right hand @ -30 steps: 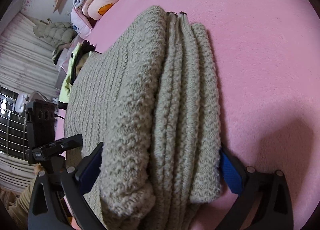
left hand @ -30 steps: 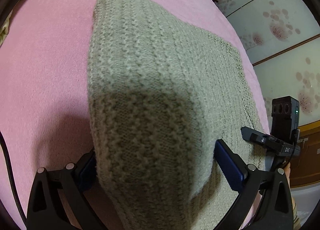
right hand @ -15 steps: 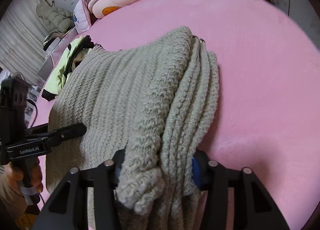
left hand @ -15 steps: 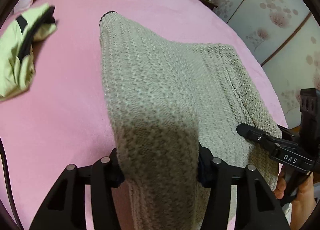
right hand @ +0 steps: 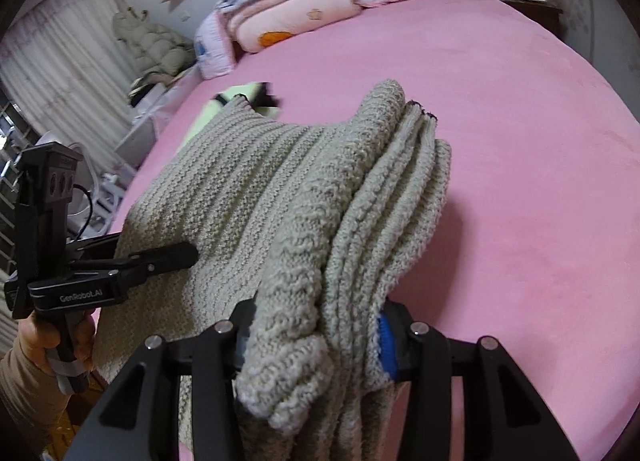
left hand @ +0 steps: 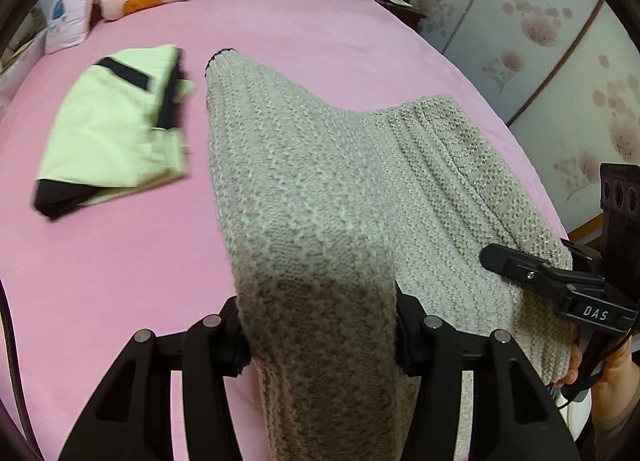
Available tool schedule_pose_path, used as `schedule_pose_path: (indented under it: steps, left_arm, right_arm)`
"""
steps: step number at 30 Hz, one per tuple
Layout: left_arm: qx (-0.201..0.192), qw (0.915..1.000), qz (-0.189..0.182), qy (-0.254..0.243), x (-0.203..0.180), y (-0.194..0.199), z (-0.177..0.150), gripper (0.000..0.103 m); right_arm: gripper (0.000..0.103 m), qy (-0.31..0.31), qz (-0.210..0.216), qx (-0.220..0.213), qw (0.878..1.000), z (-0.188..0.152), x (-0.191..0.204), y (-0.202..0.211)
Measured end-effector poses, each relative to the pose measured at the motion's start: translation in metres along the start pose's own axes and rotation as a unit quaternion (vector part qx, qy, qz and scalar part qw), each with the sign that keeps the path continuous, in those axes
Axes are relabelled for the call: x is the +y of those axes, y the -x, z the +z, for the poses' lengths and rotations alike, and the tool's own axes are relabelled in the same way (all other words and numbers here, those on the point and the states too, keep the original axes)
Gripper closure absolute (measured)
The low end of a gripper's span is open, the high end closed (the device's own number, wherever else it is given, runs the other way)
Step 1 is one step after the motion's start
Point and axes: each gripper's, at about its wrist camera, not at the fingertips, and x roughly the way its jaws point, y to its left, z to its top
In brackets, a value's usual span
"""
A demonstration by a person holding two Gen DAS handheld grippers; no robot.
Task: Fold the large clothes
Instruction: 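Lift the grasped end with both tools and fold it over the stack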
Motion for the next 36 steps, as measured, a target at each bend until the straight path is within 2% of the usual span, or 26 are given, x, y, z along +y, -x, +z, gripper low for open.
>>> schedule_pose_path:
  steps: [6,11,16,20,24,27,29,31,33,36]
  left_arm:
    - [-0.038,0.9990,0.023,-0.001,0.093,0.075,0.035,0.050]
    - [-0.073,0.9959,0.054,-0.006,0.179,0.107,0.102,0.050]
    - [-0.104,0.9922,0.068,-0.011,0.254,0.092,0.171,0.049]
    - [-0.101,0.9930,0.062,0.008,0.312,0.049,0.210,0.049]
    - [-0.088,0.9941,0.055,0.028,0.359,-0.014,0.223,0.048]
    - [-0.066,0.9957,0.045,0.047,0.375,-0.064,0.218,0.047]
    - [-0.054,0.9959,0.050,0.053,0.387,-0.094,0.213,0.039]
    - [-0.073,0.9946,0.049,0.055,0.396,-0.108,0.208,0.022]
    - [-0.088,0.9931,0.040,0.067,0.405,-0.113,0.200,0.012]
    - [-0.104,0.9913,0.019,0.079,0.417,-0.122,0.192,0.008]
  right_arm:
    - [0.059,0.045,0.041,-0.021,0.998,0.060,0.096,-0.027]
    - [0.059,0.061,0.066,-0.048,0.995,0.144,0.166,-0.075]
    - [0.059,0.060,0.069,-0.080,0.993,0.221,0.202,-0.134]
    - [0.058,0.053,0.063,-0.087,0.993,0.262,0.210,-0.198]
    - [0.058,0.044,0.054,-0.077,0.995,0.277,0.194,-0.259]
    - [0.058,0.030,0.044,-0.057,0.997,0.275,0.172,-0.306]
    - [0.058,0.010,0.031,-0.037,0.999,0.262,0.156,-0.333]
    - [0.057,0.006,0.013,-0.037,0.999,0.249,0.147,-0.347]
    - [0.055,0.008,0.008,-0.043,0.999,0.238,0.138,-0.355]
    - [0.048,0.008,0.021,-0.051,0.998,0.227,0.127,-0.362]
